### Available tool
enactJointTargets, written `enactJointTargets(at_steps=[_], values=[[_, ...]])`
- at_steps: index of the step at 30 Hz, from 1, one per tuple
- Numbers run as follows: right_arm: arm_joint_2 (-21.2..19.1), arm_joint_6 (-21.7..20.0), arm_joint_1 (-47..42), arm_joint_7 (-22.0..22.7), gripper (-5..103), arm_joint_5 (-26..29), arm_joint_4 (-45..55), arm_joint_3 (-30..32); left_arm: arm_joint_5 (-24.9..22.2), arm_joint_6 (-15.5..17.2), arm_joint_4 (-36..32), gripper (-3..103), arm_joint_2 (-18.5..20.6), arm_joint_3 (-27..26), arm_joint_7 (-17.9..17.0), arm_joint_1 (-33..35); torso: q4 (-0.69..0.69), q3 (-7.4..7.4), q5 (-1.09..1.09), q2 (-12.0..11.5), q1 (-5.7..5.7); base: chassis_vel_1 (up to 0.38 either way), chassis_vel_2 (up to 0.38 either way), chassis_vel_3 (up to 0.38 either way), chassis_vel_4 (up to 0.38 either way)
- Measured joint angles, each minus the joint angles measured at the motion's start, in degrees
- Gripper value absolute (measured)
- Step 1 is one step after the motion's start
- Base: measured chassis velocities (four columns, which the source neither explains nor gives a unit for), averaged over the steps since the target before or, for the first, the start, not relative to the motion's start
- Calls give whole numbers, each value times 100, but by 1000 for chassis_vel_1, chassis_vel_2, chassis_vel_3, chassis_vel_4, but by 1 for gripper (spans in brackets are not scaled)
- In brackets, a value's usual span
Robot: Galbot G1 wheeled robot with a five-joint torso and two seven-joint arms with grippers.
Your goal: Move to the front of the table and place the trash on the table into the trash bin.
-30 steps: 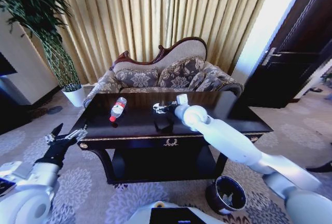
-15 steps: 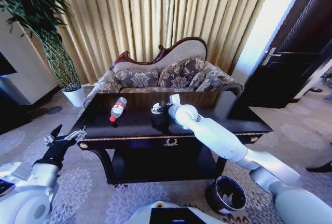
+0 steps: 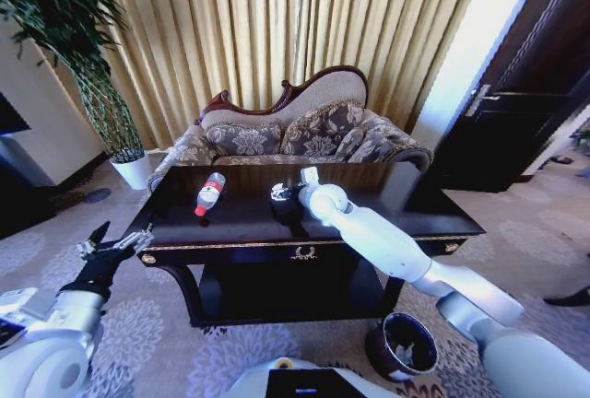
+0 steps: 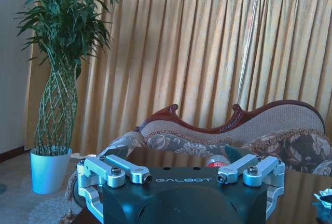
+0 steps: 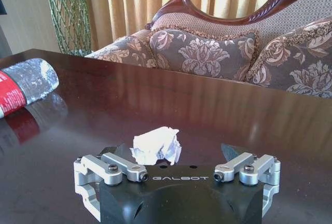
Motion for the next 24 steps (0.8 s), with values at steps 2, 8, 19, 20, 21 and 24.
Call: enactJointTargets(at_steps=[2,8,19,20,21,24], values=[[6,0,0,-7,100,-32,-25,-23,-2,0,0,100,-3,-10,3,-1,0,0,0,0,0,0,0,0,0],[2,0,9,-21,99,-70,-42,-50,-3,1,0,100,-19,-30,9,2,0,0,0,0,0,0,0,0,0],[-69,6,2,-88,61,-139,-28,-39,-21,1,0,100,15,-55,16,-18,0,0,0,0,0,0,0,0,0],[-77,9,-6,-122,55,-158,-27,-29,-21,1,0,100,9,-44,16,-17,0,0,0,0,0,0,0,0,0],[-88,12,-14,-151,49,-182,-26,-16,-20,1,0,100,-3,-34,16,-15,0,0,0,0,0,0,0,0,0],[-103,16,-21,-166,44,-193,-20,-7,-17,1,0,100,-13,-24,16,-13,0,0,0,0,0,0,0,0,0]])
